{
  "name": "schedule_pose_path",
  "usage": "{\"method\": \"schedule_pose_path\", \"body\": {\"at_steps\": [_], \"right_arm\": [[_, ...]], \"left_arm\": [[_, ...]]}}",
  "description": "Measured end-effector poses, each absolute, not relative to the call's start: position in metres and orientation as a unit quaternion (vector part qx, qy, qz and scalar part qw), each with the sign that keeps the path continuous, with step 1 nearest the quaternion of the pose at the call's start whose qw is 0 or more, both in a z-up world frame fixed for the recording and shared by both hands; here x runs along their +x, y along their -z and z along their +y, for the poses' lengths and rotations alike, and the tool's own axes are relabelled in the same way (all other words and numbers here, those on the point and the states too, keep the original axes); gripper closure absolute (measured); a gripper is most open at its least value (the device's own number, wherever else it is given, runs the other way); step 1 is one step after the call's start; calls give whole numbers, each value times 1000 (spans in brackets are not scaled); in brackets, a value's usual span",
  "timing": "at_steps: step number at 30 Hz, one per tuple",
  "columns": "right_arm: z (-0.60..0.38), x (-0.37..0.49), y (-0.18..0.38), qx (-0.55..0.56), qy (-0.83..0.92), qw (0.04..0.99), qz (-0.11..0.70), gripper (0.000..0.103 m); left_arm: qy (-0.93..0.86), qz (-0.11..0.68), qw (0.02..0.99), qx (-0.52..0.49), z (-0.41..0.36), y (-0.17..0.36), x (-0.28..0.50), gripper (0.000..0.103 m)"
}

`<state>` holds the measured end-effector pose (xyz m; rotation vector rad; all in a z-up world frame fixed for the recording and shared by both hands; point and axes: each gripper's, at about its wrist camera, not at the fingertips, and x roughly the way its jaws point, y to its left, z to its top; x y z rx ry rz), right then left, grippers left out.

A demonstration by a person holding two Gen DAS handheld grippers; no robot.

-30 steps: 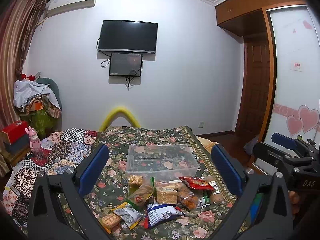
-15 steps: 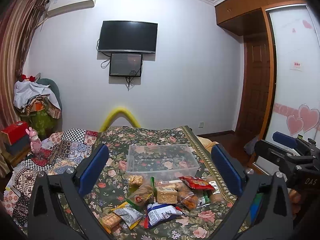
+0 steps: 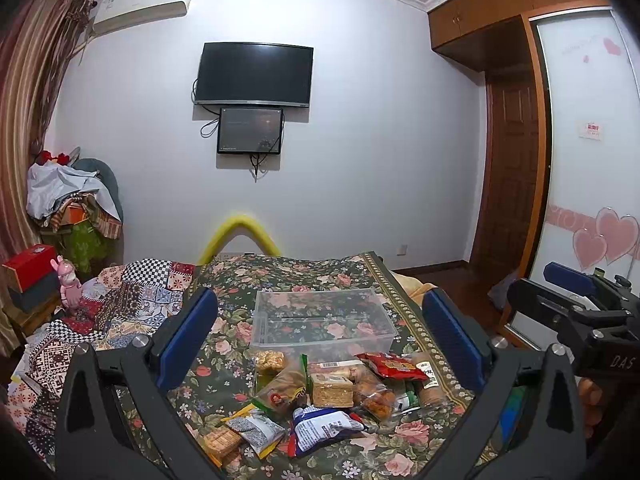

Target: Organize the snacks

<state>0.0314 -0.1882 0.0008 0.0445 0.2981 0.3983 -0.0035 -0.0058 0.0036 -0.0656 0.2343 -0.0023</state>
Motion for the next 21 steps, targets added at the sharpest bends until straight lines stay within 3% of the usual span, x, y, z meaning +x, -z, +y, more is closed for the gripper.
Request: {"method": "schedule_pose_path", "body": {"at_steps": [21], "right_arm": [[-187,30,-4,25,-198,969,148,0]], "left_arm": [[-1,116,993,-31,-8,-5,-4,0]]}}
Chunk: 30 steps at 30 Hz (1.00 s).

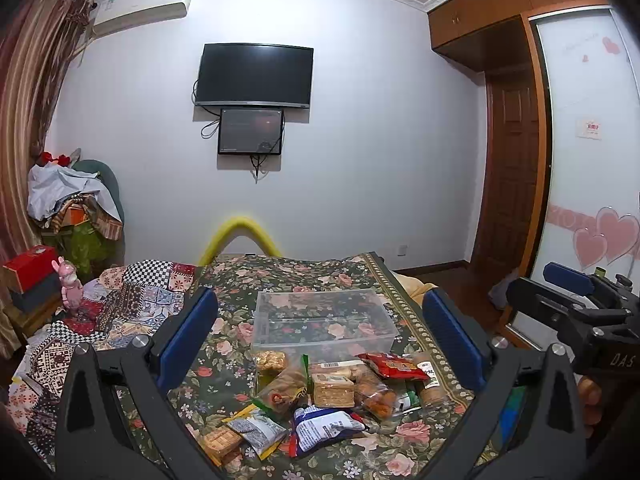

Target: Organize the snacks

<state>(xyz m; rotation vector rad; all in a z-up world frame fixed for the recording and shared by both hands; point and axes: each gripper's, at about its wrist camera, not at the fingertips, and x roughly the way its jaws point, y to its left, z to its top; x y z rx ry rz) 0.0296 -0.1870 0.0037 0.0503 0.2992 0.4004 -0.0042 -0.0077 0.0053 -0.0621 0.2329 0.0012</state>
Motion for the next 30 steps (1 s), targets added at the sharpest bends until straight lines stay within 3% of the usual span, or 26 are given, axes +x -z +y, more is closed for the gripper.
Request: {"method": "schedule_pose_path", "body": {"at_steps": [11,24,30], "right_arm": [[-185,38,9,24,-196,967,162,0],[-202,75,64,1,-154,958,244,0],[-215,90,90,0,-131,947,292,1]], "left_arm": [[-2,140,990,-33,4,13,8,0],[-26,244,969,-39,56,79,40,0],[-52,295,953,-39,82,115,50,9]]}}
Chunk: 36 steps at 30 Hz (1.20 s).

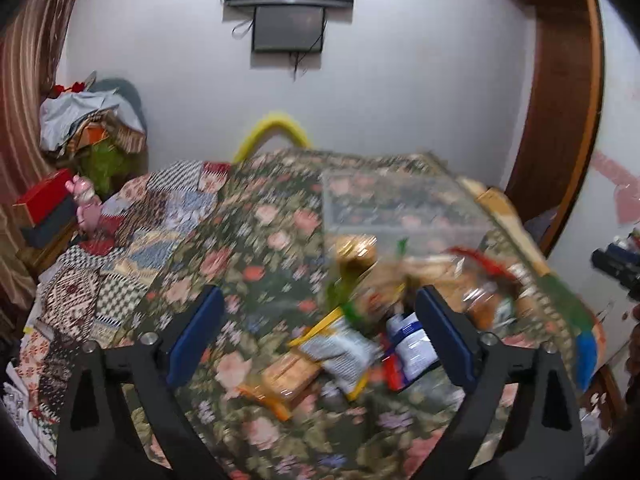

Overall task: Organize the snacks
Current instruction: 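Grasp the biscuit tube with the right tool while the left tool grasps a bread pack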

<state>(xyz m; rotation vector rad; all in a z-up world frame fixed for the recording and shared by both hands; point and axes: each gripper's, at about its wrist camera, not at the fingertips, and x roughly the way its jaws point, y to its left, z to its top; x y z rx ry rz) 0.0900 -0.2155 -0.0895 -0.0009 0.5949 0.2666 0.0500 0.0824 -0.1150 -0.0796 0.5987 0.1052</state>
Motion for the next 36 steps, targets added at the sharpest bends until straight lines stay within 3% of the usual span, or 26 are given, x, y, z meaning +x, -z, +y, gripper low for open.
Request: {"method": "schedule_pose_path", "body": {"at_steps": [8,13,24,36], "right_arm": [[-226,111,119,7,-116,929,350,12],[-224,125,135,1,-115,919,377,20],[-221,150,165,28,-125,893,431,28],[-221,163,182,43,-129,875,465,38]], "left_arm": [[-61,366,928,-44,111,167,61,19],[-62,388,918,-51,122,187,62,20],[-39,440,895,-68,120,222,83,21],[-25,435,898,-60,119,229,110,47]]}}
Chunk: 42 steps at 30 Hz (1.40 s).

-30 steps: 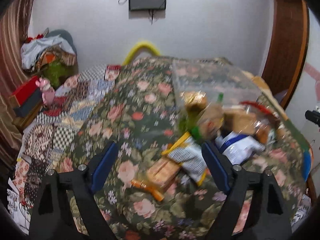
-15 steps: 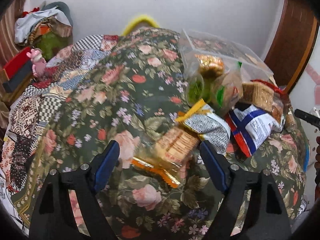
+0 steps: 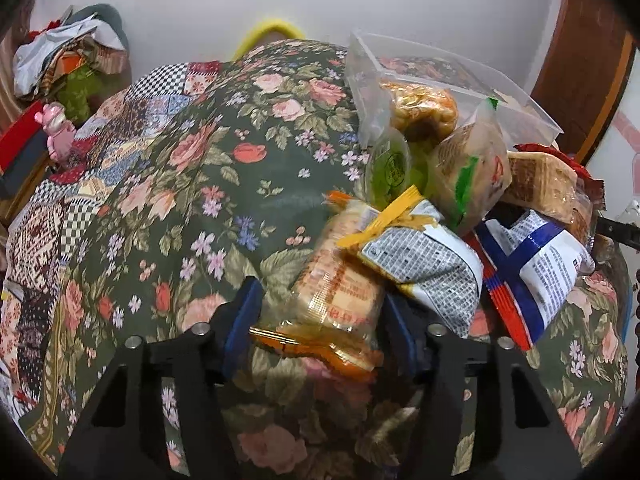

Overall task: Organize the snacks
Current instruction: 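Grasp the biscuit tube with the right tool while the left tool grasps a bread pack, then drop the biscuit tube into the box with the right tool while the left drops the bread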

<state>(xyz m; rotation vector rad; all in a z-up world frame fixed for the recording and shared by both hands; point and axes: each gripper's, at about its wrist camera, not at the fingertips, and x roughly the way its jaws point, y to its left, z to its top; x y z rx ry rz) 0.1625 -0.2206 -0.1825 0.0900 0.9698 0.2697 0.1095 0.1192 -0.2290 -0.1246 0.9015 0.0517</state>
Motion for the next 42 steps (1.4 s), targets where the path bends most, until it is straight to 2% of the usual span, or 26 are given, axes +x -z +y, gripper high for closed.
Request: {"method": "schedule_pose_path", "body": {"at_steps": [2,5,7,8,15,24,42], "right_arm": [[-222,167,183,47,-130,875,464,43],[-224,171,184,60,-135,872,468,55],[-225,175,184,71,-140,870,467,66],[-225,174,184,73,-142,870,467,67],[-221,168,179,47,-133,878,457,71],[-231,160,166,51,-123,887,443,71],[-224,168,95,48,-162,923,346,72]], "left_arm": [[-22,432,900,-53,118,228,111,52],[-25,431,901,-51,118,229,111,53],[-32,431,900,-54,120,231,112,54],[-35,430,900,-57,121,230,111,54],[-63,414,905,-70,134,218,101,57],[-65,362,928,-55,131,178,91,58],[-19,287,958,-16,80,104,123,58]]}}
